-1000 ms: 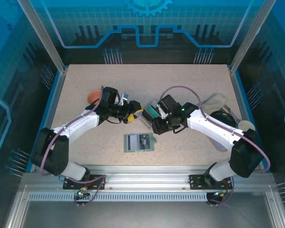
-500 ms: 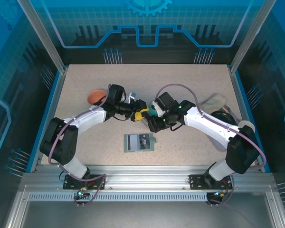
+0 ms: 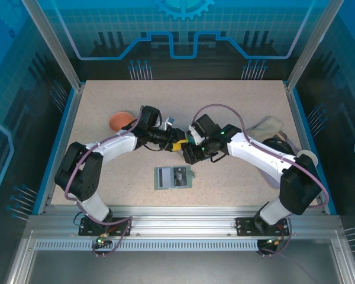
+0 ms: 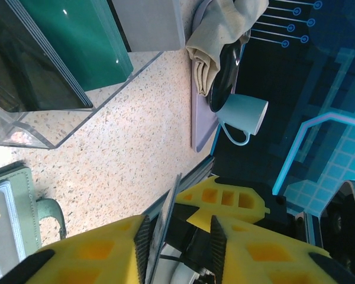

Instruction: Put the credit cards into the card holder

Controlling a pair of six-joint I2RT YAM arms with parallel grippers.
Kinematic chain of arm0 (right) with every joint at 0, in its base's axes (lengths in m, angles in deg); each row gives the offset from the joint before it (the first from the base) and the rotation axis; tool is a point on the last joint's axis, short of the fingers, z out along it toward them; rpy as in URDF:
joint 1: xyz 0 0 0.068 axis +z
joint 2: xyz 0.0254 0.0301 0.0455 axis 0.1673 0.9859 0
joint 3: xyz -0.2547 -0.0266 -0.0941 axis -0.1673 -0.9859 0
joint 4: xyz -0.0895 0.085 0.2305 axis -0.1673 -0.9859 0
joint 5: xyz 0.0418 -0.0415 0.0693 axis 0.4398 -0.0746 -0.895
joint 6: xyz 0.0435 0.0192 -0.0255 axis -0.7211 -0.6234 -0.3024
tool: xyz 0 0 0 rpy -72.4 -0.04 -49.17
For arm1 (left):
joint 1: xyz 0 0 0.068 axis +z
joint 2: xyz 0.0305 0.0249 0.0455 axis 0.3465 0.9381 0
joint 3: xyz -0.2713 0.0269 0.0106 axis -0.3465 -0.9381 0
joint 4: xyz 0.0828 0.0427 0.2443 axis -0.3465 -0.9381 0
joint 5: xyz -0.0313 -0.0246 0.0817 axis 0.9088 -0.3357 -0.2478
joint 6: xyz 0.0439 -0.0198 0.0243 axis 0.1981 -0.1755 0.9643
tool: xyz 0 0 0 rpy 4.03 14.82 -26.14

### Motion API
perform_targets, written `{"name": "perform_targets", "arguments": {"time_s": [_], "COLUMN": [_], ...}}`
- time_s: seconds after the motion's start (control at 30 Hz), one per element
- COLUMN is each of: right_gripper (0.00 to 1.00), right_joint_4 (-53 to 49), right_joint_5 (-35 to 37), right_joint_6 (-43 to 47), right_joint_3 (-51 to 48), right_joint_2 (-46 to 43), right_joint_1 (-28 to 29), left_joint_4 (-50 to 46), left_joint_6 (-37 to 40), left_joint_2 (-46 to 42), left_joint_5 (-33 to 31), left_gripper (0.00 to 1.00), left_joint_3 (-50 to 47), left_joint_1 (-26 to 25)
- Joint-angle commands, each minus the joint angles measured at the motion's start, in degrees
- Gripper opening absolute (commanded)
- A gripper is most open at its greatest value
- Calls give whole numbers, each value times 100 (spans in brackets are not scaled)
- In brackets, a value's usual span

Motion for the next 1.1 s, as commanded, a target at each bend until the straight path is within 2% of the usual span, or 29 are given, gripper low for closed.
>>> {"name": "perform_targets", "arguments": {"time_s": [0.0, 0.1, 0.33, 0.37, 0.47, 0.6, 0.83, 0.93, 1.07], "right_gripper": [61, 61, 64, 67, 68, 78, 78, 74, 58], "right_joint_4": [130, 228, 206, 206, 300, 653, 738, 848, 1026], "right_joint_5": [6, 5, -48, -124, -452, -1179, -2549, -3107, -3533], "right_joint_6": [-118, -181, -216, -224, -234, -399, -108, 21, 29], "right_joint_3": [158, 148, 65, 8, -201, -533, -588, -564, -572], "right_joint_2": [61, 61, -37, -89, -271, -538, -375, -268, -228], "right_joint_1": [-49, -48, -107, -150, -355, -806, -1245, -1312, -1394], "left_joint_4": [-220, -278, -583, -636, -650, -681, -318, -73, 3], "left_joint_6": [221, 311, 690, 757, 905, 1154, 1420, 1481, 1678], "left_joint_2": [59, 33, -33, -66, -152, -272, -474, -554, -642], "left_joint_5": [261, 277, 206, 191, 191, 246, 633, 855, 1073], "left_gripper": [30, 24, 1, 0, 0, 0, 0, 0, 0], "left_joint_3": [143, 109, 202, 218, 204, 169, 46, 11, 58], "left_joint_1": [-17, -18, -18, -5, 12, 26, 87, 96, 109]}}
